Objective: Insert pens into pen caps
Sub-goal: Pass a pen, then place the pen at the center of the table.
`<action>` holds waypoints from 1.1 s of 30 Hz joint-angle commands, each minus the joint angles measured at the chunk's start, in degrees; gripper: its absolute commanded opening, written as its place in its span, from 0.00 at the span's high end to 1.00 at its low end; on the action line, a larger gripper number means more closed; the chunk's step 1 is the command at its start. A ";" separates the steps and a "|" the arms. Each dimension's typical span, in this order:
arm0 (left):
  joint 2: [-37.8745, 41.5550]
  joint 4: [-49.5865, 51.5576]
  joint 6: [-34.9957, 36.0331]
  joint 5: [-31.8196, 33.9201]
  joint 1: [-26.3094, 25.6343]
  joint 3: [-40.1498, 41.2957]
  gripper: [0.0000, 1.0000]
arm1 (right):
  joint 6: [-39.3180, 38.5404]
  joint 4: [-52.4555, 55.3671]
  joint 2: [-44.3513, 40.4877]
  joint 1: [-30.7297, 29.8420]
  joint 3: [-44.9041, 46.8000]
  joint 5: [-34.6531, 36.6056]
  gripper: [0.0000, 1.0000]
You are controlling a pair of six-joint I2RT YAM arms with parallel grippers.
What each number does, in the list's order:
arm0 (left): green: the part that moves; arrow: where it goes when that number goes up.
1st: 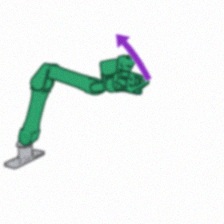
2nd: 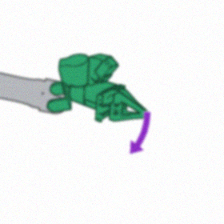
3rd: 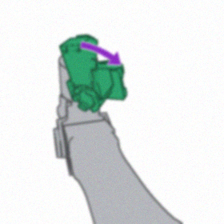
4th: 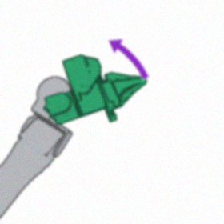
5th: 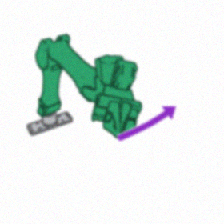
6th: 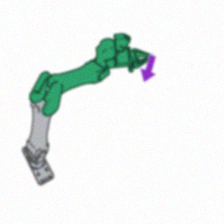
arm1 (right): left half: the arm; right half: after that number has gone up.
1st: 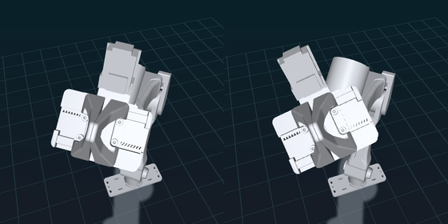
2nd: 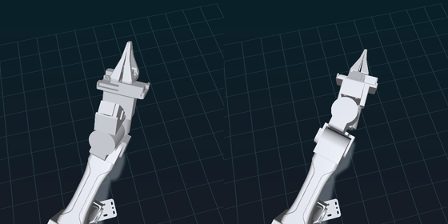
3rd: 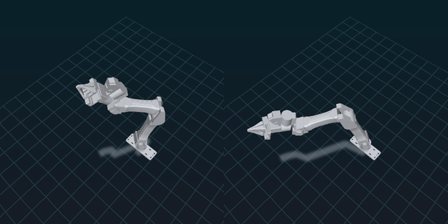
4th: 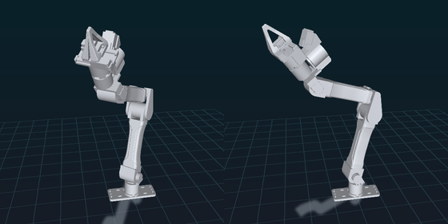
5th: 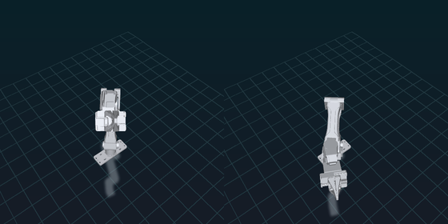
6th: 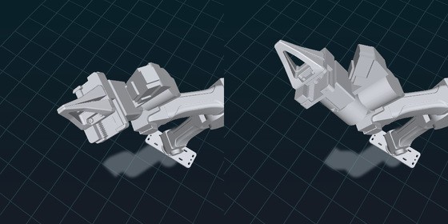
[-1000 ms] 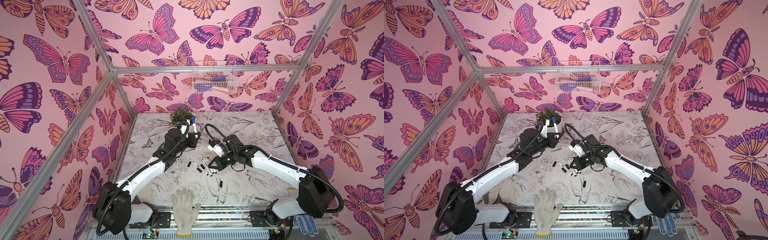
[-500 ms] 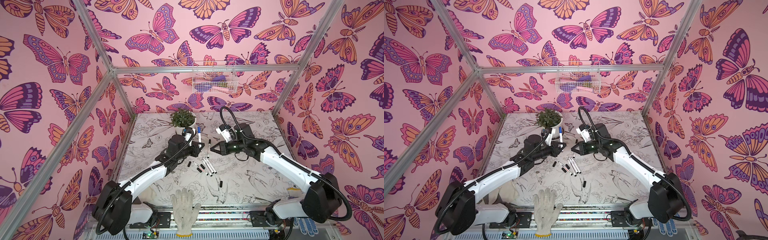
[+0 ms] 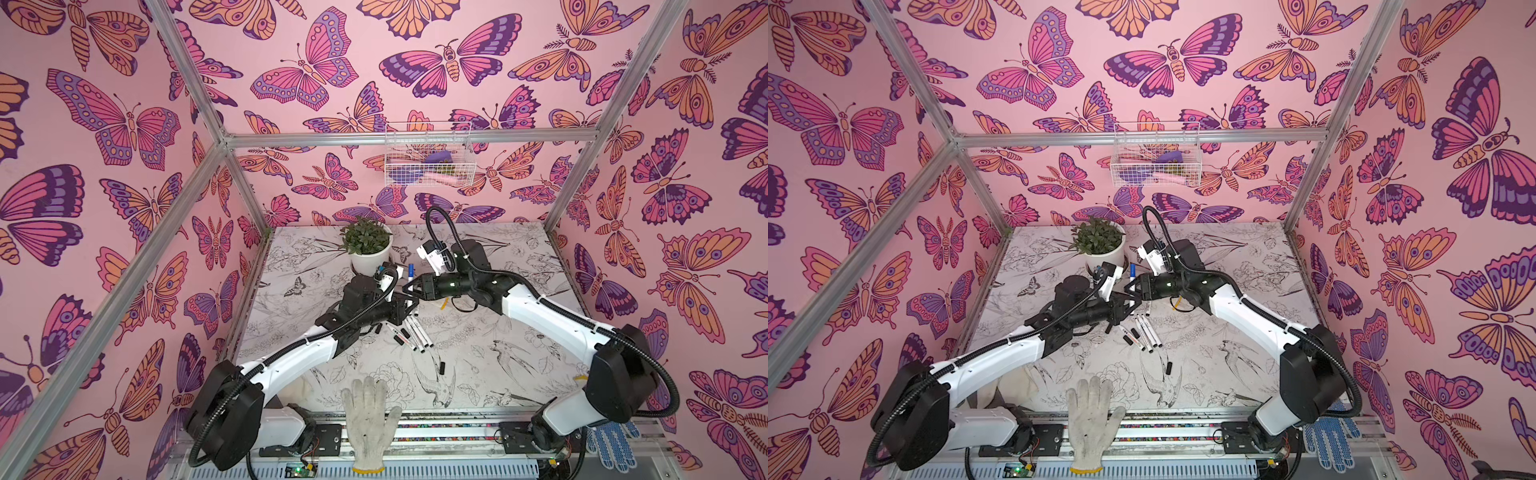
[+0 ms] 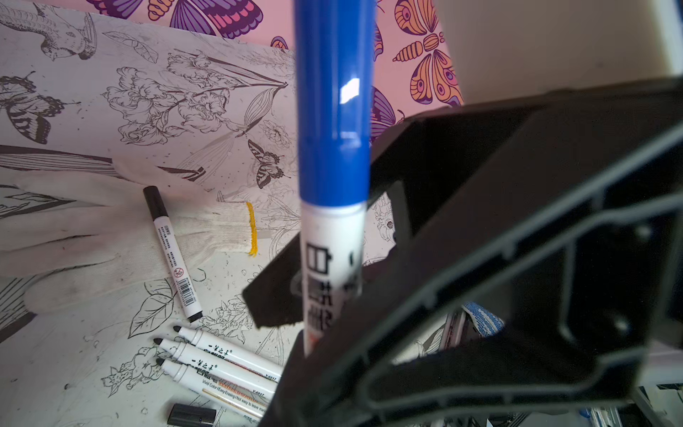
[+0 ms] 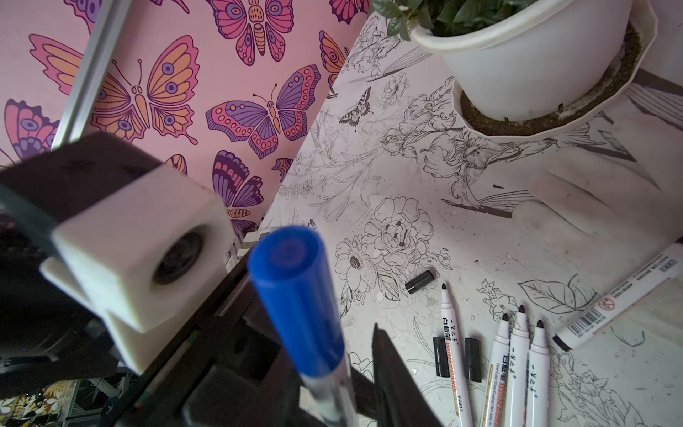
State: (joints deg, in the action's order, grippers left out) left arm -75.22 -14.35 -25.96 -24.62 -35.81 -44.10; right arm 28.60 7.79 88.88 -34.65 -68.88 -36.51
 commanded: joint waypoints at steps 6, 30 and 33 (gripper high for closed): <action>-0.22 -0.15 0.47 0.21 -0.35 -0.99 1.00 | 0.79 -2.30 -0.23 -0.24 -1.52 0.90 0.96; 10.11 8.89 -4.23 19.34 3.02 10.43 0.28 | -2.91 21.79 22.49 7.41 -17.66 23.36 1.00; 10.62 9.54 -4.03 19.61 3.34 10.23 0.28 | -3.39 24.61 26.95 7.50 -22.08 24.20 1.00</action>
State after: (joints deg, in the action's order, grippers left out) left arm -65.52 -7.09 -29.63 -7.44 -32.99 -34.68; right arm 26.74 28.34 114.32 -27.59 -86.52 -15.00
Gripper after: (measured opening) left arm 0.719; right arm 0.165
